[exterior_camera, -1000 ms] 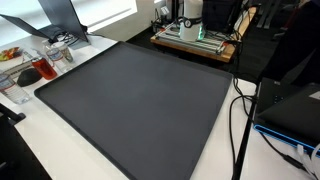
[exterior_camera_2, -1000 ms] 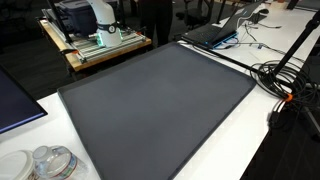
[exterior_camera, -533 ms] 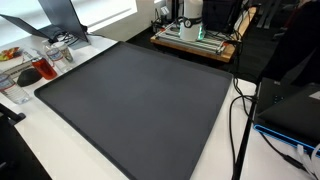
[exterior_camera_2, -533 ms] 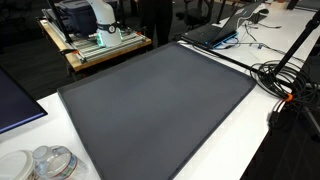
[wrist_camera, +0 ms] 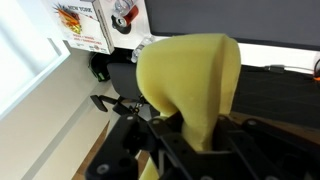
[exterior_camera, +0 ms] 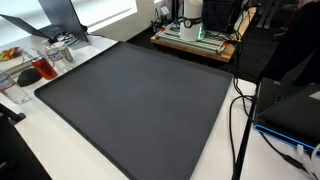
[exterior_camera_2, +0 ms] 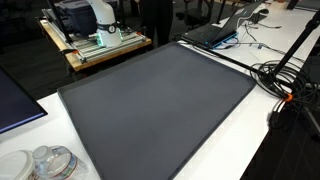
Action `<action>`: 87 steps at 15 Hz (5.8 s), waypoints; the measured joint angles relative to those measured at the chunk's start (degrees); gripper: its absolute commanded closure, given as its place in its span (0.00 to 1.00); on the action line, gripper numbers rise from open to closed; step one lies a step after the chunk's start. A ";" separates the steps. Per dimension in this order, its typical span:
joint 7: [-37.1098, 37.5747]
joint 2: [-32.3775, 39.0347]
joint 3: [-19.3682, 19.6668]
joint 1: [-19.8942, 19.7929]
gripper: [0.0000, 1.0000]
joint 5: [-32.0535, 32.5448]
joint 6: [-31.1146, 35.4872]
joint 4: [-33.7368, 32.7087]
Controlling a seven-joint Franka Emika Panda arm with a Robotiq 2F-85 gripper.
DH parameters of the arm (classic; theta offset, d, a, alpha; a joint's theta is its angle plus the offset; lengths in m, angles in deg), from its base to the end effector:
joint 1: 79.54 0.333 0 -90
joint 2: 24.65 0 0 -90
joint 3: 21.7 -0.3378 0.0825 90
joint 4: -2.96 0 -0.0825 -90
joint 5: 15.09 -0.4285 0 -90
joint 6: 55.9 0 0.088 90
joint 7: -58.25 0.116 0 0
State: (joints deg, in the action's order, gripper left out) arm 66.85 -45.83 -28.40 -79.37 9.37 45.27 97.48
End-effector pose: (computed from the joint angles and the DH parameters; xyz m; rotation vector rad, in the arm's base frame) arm 0.4716 0.0337 0.8267 2.6401 -0.0641 0.7338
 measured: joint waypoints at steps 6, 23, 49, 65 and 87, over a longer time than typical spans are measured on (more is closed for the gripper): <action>-0.02 5.07 -1.74 0.12 0.16 -0.03 -5.04 -8.89; -0.24 11.10 -0.48 0.66 0.00 -10.59 -18.29 -17.55; 1.04 38.96 5.25 0.57 0.00 -24.28 -48.31 -19.24; -3.91 28.08 6.11 0.13 0.00 -22.35 1.52 20.02; 10.37 2.46 5.52 -0.60 0.00 -37.89 29.97 63.16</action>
State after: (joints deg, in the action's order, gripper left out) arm 77.22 -43.37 -22.88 -79.97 -28.53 75.24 160.63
